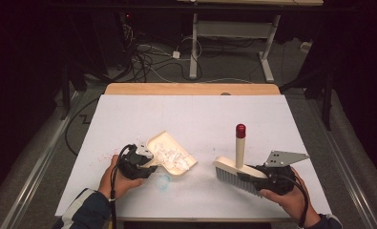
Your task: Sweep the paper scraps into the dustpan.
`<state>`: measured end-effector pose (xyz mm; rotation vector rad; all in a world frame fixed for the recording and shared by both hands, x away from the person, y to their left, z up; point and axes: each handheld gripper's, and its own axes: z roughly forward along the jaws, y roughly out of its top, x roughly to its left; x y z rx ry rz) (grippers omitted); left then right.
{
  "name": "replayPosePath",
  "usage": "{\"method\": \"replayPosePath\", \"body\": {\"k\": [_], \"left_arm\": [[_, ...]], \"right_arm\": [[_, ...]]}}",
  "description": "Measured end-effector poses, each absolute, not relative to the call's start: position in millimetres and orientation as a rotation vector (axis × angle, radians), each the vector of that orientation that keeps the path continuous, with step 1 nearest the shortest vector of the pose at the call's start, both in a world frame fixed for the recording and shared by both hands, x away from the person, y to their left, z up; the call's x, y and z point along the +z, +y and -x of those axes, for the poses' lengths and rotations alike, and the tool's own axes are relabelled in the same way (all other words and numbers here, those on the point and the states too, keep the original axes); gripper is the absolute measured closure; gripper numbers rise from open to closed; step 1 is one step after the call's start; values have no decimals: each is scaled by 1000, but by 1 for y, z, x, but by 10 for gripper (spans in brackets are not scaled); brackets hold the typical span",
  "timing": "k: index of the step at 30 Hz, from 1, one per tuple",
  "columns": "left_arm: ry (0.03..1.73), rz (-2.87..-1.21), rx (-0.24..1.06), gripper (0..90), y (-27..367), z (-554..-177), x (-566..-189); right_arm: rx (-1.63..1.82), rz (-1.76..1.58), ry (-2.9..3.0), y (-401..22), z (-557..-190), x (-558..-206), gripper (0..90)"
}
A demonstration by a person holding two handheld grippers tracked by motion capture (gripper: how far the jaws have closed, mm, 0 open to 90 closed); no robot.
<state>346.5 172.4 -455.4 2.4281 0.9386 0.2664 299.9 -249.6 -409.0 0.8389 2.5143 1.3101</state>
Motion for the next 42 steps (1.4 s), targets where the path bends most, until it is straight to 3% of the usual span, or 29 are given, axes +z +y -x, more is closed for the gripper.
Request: {"method": "replayPosePath", "body": {"k": [42], "left_arm": [[1270, -2253, 394, 634, 252, -354, -450]], "right_arm": [[1273, -955, 2529, -282, -298, -397, 676]]}}
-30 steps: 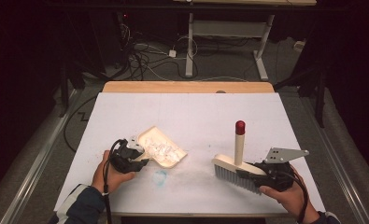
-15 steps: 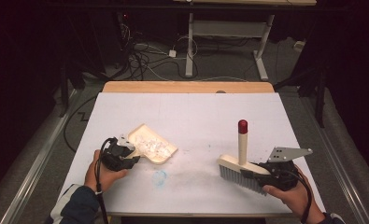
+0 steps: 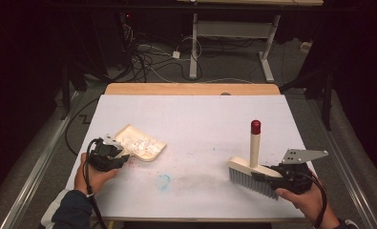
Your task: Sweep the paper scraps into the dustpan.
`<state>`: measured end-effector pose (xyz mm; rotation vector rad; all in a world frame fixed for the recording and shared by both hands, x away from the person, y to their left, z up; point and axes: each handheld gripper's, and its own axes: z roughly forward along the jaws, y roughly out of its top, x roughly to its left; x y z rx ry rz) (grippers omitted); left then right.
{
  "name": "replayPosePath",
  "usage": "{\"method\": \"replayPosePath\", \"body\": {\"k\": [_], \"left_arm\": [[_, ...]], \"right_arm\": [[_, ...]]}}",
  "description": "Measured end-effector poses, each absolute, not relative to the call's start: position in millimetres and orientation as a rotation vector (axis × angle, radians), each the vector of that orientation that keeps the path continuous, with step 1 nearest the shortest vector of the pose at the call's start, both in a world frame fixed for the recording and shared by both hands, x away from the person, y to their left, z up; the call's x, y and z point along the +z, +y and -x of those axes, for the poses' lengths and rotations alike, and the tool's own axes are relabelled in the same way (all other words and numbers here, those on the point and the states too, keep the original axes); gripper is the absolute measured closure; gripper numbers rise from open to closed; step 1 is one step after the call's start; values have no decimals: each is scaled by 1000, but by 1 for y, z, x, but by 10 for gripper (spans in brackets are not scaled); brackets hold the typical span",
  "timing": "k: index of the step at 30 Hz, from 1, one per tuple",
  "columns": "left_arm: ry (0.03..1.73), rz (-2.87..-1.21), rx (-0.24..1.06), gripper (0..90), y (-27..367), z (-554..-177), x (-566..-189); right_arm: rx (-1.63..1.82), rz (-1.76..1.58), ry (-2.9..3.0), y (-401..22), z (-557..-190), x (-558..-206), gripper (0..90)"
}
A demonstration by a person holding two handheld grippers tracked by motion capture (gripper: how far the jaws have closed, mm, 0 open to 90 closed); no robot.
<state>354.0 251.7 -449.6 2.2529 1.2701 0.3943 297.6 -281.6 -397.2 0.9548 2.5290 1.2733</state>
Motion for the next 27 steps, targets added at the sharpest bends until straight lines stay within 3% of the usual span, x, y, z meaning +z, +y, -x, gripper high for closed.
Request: {"method": "replayPosePath", "body": {"k": [27], "left_arm": [[1429, -2171, 475, 634, 262, -363, -455]], "right_arm": [[1204, -1000, 2547, -280, -335, -403, 676]]}}
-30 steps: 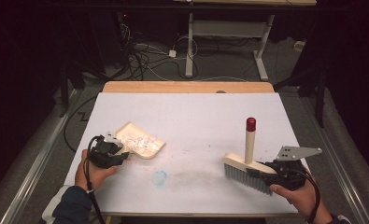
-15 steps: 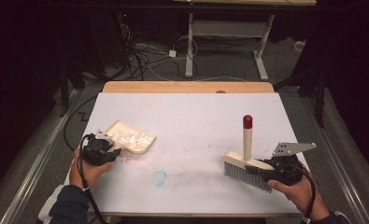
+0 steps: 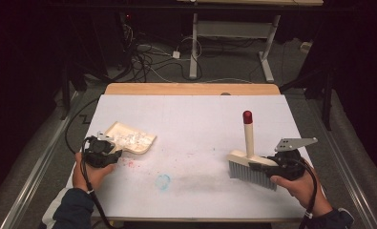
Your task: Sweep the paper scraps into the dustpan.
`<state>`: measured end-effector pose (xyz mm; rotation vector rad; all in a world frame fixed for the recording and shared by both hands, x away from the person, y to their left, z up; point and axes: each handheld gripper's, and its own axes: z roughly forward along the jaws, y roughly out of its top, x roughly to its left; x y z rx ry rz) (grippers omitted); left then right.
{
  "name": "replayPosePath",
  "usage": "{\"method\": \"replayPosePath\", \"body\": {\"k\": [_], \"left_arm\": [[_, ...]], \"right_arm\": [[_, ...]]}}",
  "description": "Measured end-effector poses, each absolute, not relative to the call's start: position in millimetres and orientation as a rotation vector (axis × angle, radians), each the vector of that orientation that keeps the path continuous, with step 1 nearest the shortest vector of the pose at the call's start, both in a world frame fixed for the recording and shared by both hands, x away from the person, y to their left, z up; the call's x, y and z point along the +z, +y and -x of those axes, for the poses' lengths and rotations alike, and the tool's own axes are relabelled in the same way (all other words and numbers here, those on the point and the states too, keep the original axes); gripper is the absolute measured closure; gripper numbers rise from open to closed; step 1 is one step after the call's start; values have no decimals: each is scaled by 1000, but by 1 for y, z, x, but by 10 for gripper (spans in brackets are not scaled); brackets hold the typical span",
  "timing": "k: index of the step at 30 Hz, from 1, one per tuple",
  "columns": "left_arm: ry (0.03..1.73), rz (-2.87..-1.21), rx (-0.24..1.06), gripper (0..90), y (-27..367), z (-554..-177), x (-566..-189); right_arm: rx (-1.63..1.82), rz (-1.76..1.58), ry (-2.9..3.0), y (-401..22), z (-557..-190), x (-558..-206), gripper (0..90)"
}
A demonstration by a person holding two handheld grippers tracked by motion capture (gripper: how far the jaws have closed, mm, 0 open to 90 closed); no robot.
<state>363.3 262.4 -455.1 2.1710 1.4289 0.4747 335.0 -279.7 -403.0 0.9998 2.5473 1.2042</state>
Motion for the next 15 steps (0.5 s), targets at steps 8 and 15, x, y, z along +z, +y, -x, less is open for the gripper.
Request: {"method": "replayPosePath", "body": {"k": [8, 15], "left_arm": [[1468, -2140, 473, 633, 259, -369, -457], [1486, -2122, 463, 633, 252, -374, -458]], "right_arm": [[1205, -1028, 2562, -282, -357, -404, 673], [1220, -1070, 2570, -281, -374, -408, 667]]}}
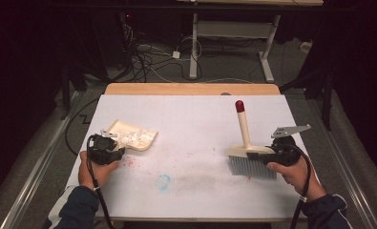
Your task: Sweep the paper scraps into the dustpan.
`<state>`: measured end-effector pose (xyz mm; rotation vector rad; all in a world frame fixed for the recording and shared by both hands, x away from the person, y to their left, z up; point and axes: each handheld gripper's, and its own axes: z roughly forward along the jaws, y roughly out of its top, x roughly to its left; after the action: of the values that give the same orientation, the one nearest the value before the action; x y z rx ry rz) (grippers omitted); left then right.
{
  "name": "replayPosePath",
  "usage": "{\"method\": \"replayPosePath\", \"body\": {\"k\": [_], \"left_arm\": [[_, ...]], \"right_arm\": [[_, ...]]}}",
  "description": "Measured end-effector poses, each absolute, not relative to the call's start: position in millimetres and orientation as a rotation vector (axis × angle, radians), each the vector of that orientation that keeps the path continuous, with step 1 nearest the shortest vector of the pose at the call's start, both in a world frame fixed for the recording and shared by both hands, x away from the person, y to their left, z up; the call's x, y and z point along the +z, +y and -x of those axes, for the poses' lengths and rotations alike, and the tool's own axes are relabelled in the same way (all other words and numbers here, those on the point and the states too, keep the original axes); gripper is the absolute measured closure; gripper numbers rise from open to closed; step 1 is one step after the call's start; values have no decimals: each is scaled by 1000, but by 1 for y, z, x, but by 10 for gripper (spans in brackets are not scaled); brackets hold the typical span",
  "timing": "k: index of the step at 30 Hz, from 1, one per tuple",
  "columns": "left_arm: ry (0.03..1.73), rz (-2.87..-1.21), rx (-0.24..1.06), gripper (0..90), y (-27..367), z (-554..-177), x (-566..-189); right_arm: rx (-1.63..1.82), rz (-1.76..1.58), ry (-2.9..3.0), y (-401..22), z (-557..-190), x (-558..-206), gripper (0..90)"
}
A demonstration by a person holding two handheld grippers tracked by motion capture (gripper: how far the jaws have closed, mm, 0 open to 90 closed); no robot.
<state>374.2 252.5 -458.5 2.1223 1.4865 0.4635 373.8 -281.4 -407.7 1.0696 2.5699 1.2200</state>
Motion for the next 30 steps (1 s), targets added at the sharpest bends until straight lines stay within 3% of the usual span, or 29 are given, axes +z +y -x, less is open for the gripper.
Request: {"method": "replayPosePath", "body": {"k": [30], "left_arm": [[1516, -2071, 411, 625, 238, -376, -463]], "right_arm": [[1130, -1172, 2492, -272, -403, -411, 591]]}}
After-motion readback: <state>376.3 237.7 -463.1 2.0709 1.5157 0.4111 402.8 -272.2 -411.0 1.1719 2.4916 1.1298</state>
